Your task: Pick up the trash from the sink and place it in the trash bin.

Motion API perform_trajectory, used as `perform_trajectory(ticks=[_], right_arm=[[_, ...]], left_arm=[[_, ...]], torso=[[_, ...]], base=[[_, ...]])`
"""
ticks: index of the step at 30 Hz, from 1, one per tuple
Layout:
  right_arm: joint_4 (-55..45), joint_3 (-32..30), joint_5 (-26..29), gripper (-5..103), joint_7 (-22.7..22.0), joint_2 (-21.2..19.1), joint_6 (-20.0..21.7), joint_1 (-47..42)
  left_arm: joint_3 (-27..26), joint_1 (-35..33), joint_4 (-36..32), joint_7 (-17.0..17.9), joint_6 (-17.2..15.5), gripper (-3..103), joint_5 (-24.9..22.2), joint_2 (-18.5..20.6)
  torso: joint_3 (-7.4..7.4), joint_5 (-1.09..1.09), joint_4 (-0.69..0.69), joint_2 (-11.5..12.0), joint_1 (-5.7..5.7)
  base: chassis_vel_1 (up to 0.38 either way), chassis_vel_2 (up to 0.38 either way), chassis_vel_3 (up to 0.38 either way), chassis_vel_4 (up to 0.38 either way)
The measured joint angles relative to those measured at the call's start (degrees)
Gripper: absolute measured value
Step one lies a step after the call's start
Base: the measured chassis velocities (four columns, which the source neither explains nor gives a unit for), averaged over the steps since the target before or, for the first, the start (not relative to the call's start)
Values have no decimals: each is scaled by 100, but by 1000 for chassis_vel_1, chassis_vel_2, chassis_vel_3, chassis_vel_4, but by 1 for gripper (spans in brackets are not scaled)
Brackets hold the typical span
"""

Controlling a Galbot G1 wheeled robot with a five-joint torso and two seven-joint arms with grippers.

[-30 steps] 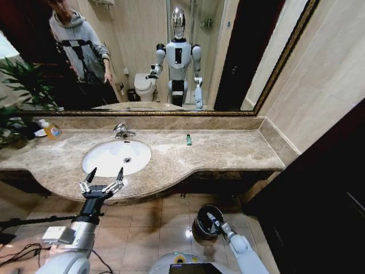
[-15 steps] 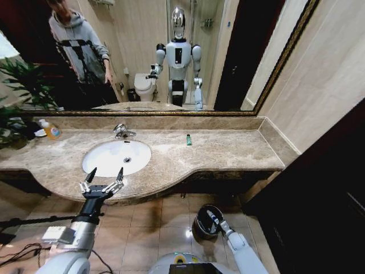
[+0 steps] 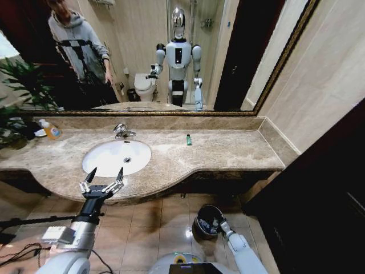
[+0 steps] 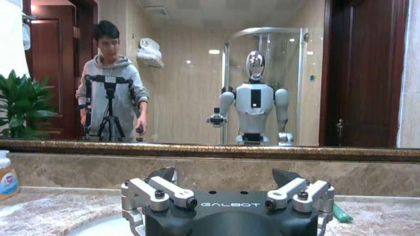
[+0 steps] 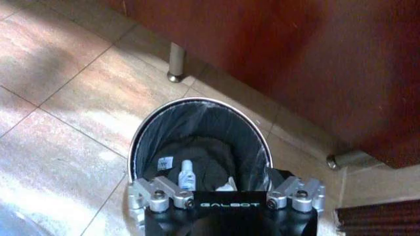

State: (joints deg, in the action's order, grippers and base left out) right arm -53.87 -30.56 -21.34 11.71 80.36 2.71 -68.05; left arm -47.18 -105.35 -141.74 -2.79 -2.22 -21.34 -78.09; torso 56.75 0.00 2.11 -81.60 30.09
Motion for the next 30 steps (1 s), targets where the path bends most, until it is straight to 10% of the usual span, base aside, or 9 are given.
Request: perform_trajectory(ticks=[17,25,30], right_arm=[[-1293,-291,843,100,-134,-22,-183,-959],[-2959,-613,1864,100,-253,-105,-140,-1699],[-4548,-1275,2229,100,-201,156,-809,-2675]], left_arm=[[0,0,0,0,0,100,0,0],[0,0,0,0,0,100,0,0],[0,0,0,0,0,100,0,0]], torso=[[0,0,0,0,0],[0,0,0,0,-1],[0,-1,-2,0,-1]], base=[[0,0,0,0],[0,0,0,0],[0,0,0,0]])
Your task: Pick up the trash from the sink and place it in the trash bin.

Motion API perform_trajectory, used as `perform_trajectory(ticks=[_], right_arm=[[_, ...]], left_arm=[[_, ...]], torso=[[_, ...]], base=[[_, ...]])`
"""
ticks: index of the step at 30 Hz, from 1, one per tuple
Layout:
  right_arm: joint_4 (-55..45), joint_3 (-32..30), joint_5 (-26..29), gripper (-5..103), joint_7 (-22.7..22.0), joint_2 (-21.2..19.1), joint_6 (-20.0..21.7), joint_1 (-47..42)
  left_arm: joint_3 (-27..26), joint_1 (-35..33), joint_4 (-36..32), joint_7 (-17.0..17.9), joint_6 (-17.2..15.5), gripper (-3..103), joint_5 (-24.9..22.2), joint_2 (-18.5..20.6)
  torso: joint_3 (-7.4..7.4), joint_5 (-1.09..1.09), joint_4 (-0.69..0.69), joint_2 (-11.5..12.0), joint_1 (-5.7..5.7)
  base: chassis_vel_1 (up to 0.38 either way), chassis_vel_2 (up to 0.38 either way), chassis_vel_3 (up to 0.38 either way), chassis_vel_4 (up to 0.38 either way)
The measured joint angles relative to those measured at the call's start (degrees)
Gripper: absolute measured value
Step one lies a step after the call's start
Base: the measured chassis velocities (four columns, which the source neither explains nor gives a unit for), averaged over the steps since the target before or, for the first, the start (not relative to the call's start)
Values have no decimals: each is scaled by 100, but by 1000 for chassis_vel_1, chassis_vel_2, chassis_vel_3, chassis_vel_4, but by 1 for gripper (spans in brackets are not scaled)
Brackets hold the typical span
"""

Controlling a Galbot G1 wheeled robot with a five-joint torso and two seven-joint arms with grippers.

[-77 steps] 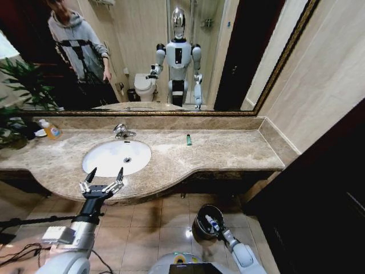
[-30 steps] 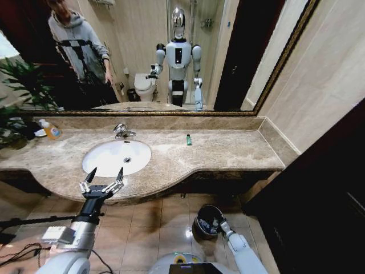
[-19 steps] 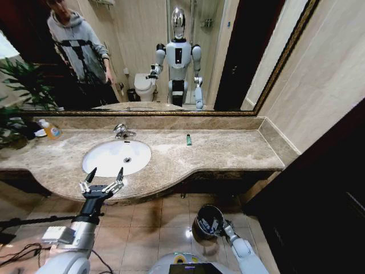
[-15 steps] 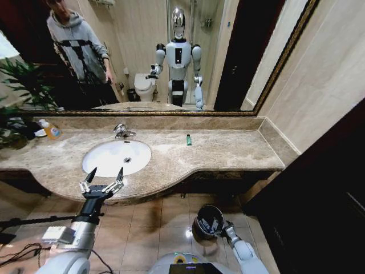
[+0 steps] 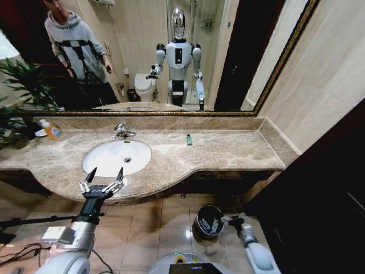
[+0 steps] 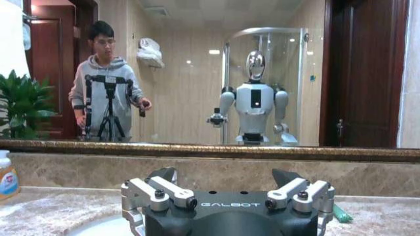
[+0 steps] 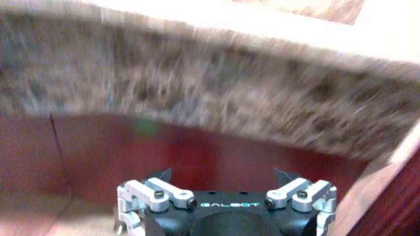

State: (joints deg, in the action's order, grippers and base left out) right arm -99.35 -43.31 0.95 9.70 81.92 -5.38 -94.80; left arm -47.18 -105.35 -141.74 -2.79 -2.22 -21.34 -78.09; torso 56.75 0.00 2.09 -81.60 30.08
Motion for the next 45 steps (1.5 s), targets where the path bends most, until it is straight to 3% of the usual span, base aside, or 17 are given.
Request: perform_trajectory(ticks=[6,13,16,19,20,25,28,31,41,45], right_arm=[[-1226,-119,-133,100,-123,244,-116,-572],[-2576,50,74,100,-264,442,191,-837],[-3476,241,537,100,-267,365,718,-686],[-3732,346,814,100,-319,278,957,-485],[-3905,445,1094,100,-376,160,1232,-252],[-3935,598,1457,100,-248,-127,1485,239],[-3487,737,1614,100,298,-510,1407,774],[-3307,836,1744,100,329,-659,1500,1045],[-2173,1698,1847,100,91,-1126,1799,2473],[-1321,2521,1915,100,-467,-1107,2100,3497]], left_arm=[[0,0,0,0,0,100,0,0],[0,0,0,0,0,100,0,0],[0,0,0,0,0,100,0,0],[0,0,0,0,0,100,0,0],[0,0,0,0,0,100,0,0],[0,0,0,0,0,100,0,1],[0,0,0,0,0,100,0,0],[0,0,0,0,0,100,0,0],[0,0,0,0,0,100,0,0],[0,1,0,0,0,100,0,0]], torso=[[0,0,1,-1,0],[0,1,0,-1,1],[0,-1,1,-1,0],[0,-1,1,-1,1],[0,0,2,0,1],[0,0,1,0,1],[1,1,2,0,1],[1,1,1,0,1],[1,1,2,1,1],[1,0,2,1,2]], base=[[0,0,0,0],[0,0,0,0],[0,0,0,0],[0,0,0,0],[0,0,0,0],[0,0,0,0],[0,0,0,0],[0,0,0,0],[0,0,0,0],[0,0,0,0]])
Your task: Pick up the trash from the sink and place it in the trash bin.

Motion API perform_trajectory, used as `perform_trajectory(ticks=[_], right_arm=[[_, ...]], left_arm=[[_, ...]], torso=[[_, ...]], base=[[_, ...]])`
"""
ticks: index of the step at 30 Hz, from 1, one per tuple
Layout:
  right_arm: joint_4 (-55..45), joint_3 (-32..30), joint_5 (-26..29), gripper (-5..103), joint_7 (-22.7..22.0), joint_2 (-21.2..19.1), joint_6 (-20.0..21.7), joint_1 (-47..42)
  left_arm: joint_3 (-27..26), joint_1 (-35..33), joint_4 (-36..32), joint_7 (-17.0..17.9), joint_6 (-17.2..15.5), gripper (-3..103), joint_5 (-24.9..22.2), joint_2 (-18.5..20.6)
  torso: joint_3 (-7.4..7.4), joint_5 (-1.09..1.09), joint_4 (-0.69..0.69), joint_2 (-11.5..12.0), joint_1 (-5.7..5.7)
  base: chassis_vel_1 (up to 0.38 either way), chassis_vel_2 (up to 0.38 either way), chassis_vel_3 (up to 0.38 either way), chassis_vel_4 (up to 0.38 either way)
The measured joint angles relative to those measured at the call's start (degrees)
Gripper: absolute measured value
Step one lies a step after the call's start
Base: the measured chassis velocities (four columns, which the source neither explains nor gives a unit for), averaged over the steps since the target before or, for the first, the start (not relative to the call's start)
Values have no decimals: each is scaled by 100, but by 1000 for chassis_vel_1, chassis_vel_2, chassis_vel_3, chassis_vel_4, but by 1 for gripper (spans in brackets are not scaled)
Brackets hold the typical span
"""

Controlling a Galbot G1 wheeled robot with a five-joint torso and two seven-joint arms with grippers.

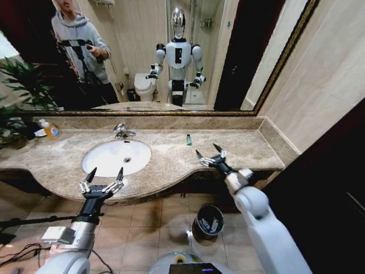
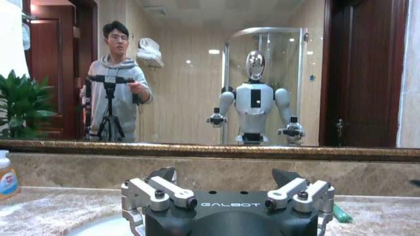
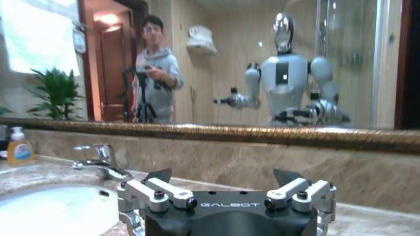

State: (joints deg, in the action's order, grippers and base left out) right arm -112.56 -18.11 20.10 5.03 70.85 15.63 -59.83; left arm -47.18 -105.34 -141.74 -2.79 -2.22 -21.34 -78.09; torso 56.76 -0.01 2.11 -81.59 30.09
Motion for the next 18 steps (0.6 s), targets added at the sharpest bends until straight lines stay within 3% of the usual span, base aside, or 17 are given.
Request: perform_trajectory(ticks=[4,11,15,18], right_arm=[[714,522,432,100,-298,165,174,669],[1662,888,715,100,-520,433,-21,1505],[2371,1049,500,100,-589,670,-153,2040],[2847,1092,7,100,-710,875,-305,2292]], left_arm=[[0,0,0,-1,0,100,0,0],[0,0,0,0,0,100,0,0],[0,0,0,-1,0,100,0,1],[0,0,0,-1,0,100,0,1]], torso=[[0,0,1,0,0],[0,0,0,0,0],[-1,0,0,0,0],[-1,-1,1,0,0]], base=[[0,0,0,0],[0,0,0,0],[0,0,0,0],[0,0,0,0]])
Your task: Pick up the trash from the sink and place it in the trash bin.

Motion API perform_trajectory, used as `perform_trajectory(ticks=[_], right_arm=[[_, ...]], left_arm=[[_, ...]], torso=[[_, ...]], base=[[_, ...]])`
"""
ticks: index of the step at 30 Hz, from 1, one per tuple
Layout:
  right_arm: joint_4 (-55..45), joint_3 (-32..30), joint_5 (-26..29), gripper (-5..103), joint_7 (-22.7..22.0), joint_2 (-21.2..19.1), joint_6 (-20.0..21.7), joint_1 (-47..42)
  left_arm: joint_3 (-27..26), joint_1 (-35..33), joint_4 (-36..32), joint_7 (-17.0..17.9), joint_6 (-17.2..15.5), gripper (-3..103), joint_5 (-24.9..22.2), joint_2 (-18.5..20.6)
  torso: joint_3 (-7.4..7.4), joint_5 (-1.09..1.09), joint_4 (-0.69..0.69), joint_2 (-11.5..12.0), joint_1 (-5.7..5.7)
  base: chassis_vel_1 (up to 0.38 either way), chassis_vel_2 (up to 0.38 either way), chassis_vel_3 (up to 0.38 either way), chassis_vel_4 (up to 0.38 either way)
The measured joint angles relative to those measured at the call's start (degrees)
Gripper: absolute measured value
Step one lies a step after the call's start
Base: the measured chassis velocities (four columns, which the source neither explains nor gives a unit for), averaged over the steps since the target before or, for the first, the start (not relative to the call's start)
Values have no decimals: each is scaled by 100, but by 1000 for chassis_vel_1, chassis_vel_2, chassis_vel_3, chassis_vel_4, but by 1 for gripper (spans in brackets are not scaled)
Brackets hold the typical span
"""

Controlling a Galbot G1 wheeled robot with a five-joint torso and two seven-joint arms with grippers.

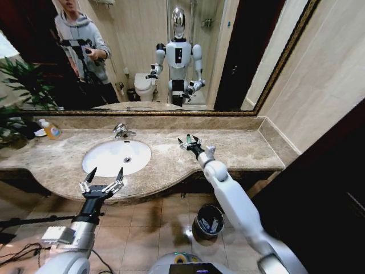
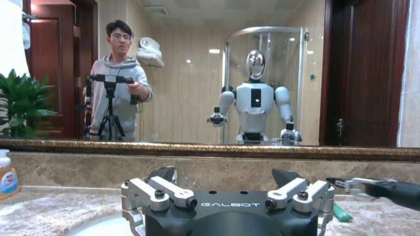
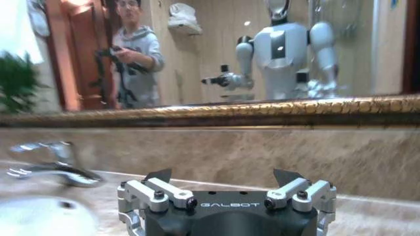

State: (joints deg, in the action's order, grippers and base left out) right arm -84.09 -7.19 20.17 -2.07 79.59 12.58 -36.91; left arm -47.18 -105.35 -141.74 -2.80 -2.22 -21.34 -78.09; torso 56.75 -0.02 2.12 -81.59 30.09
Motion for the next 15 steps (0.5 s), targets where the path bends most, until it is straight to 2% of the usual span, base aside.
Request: perform_trajectory(ticks=[2,10,15], right_arm=[[330,12,-310,100,-50,167,-58,93],[975,22,-839,100,-85,491,-135,253],[1625,-9,-1231,101,-92,693,-342,504]], left_arm=[[0,0,0,0,0,100,0,0],[0,0,0,0,0,100,0,0],[0,0,0,0,0,100,0,0]], torso=[[0,0,-1,0,0],[0,0,-1,0,-1],[0,1,-1,0,-1]], base=[[0,0,0,0],[0,0,0,0],[0,0,0,0]])
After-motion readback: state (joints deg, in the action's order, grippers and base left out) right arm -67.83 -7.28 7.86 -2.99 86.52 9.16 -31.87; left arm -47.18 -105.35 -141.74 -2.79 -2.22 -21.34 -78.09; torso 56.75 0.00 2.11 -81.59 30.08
